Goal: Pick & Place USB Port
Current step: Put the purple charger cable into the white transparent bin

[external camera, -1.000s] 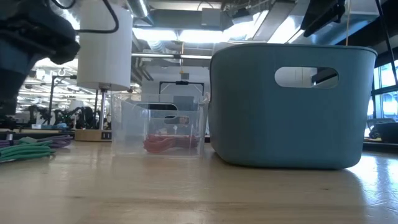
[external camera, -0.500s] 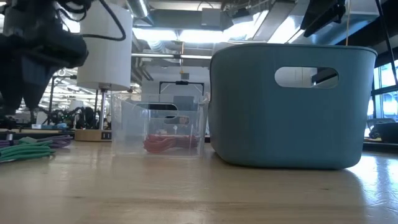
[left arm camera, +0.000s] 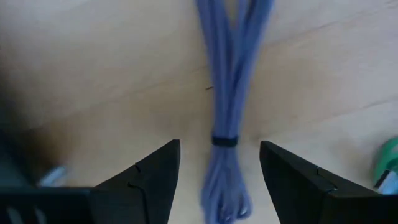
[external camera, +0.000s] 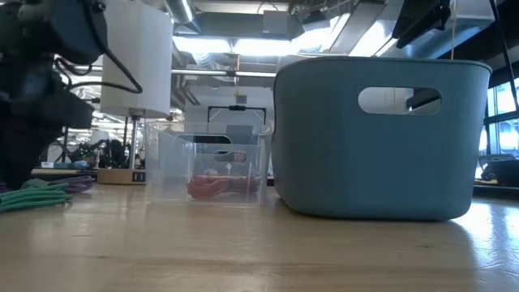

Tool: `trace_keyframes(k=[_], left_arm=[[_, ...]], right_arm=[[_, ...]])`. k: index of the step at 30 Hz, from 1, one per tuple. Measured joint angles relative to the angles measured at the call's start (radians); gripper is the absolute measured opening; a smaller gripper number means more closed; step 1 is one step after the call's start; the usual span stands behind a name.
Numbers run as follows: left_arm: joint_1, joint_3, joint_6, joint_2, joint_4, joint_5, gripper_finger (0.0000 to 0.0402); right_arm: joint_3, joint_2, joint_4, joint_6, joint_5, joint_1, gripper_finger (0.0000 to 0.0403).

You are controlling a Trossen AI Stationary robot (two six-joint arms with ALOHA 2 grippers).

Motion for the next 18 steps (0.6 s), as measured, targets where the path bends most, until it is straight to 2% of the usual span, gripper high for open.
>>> trace_keyframes(k=[3, 7, 10, 13, 14, 18], left_arm=[[0.002, -0.042, -0.005, -0.004, 0.078, 0.0, 0.0208], [0.002, -0.065, -0.019, -0.006, 0.099, -0.011, 0.0187], [0.002, -0.044, -0.004, -0.004, 0.081, -0.016, 0.0136], [0.002, -0.009, 0.066, -0.002, 0.077, -0.023, 0.0045], [0.002, 0.006, 0.083, -0.009, 0.076, -0.024, 0.0027], [-0.001, 0.087, 0.109, -0.039, 0.003, -0.036, 0.0017]], right_arm=[[0.0, 0.0, 0.004, 0.0, 0.0, 0.0, 0.0206], [0.0, 0.0, 0.016, 0.0, 0.0, 0.0, 0.0206], [0.0, 0.0, 0.019, 0.0, 0.0, 0.0, 0.0206], [0.0, 0.0, 0.019, 0.0, 0.0, 0.0, 0.0206], [0.0, 0.0, 0.019, 0.0, 0.0, 0.0, 0.0206], [0.0, 0.0, 0.019, 0.0, 0.0, 0.0, 0.0206]])
